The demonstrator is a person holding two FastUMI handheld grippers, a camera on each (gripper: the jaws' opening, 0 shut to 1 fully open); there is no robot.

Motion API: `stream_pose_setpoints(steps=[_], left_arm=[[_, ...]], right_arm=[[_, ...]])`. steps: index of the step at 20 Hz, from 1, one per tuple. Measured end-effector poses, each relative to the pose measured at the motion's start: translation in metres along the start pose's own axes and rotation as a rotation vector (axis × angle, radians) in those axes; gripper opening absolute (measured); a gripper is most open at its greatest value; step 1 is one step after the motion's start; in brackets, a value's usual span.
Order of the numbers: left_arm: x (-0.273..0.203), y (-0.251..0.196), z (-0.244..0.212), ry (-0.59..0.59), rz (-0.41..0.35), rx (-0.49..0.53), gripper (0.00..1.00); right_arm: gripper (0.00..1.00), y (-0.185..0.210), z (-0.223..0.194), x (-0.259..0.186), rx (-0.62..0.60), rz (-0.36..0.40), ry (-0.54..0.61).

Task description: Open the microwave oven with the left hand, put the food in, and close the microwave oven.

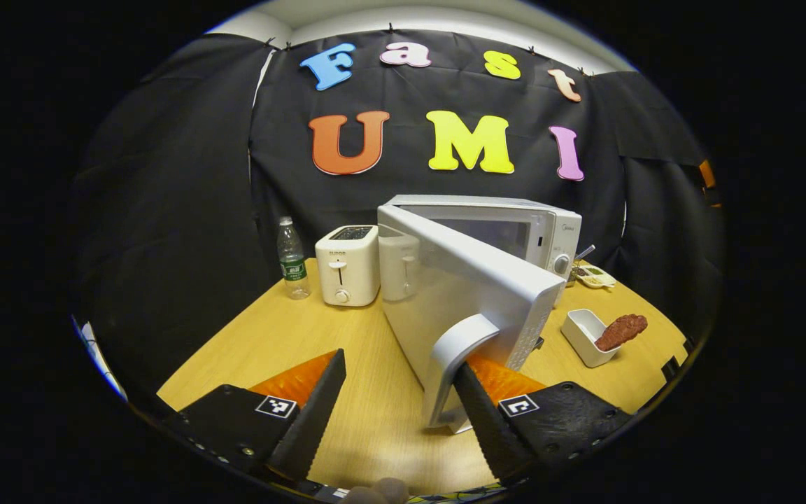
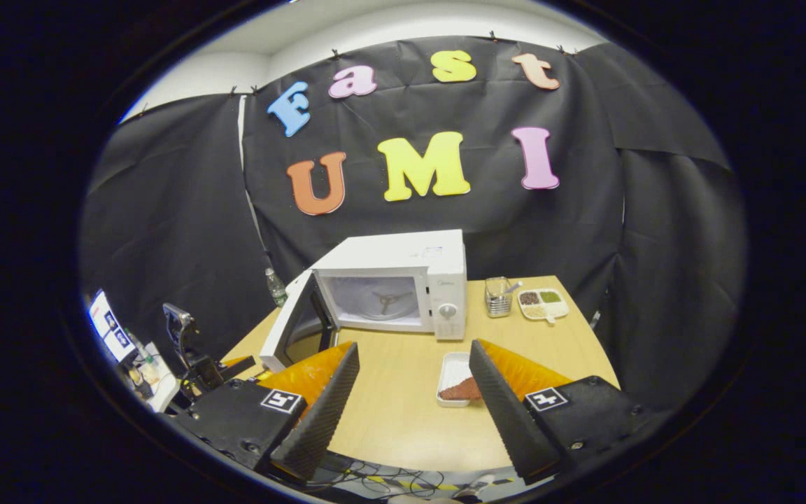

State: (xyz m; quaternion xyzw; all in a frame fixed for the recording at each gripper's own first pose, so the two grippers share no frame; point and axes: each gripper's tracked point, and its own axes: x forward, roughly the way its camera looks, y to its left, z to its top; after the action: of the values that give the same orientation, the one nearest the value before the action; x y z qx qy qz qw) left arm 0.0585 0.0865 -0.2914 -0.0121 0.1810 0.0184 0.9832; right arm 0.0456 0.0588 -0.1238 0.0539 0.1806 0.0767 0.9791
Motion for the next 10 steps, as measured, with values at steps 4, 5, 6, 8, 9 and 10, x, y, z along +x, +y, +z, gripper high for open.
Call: stream_pose_setpoints(steps=[4,5,6,8,9,10], left_arm=[[-0.009,0.028,-0.004,0.018,0.030,-0.010,0.90],[-0.013,0.034,-0.004,0.020,0.033,-0.016,0.90],[-0.015,0.040,-0.005,0.021,0.041,-0.012,0.90],[-0.024,0.060,-0.005,0.010,0.066,0.018,0.90],[-0.027,0.073,-0.004,0.008,0.087,0.030,0.90],[-0.029,0.086,-0.005,0.010,0.114,0.032,0.90]], right_arm=[[1.00,0.008,-0.008,0.002,0.009,0.014,0.003],[1.00,0.010,-0.010,0.003,0.011,0.018,0.004],[1.00,0.010,-0.013,0.004,0.011,0.018,0.007],[1.00,0.011,-0.021,0.006,0.015,0.019,0.014],[1.00,0.011,-0.026,0.007,0.019,0.019,0.020],[1.00,0.010,-0.030,0.008,0.024,0.019,0.024]])
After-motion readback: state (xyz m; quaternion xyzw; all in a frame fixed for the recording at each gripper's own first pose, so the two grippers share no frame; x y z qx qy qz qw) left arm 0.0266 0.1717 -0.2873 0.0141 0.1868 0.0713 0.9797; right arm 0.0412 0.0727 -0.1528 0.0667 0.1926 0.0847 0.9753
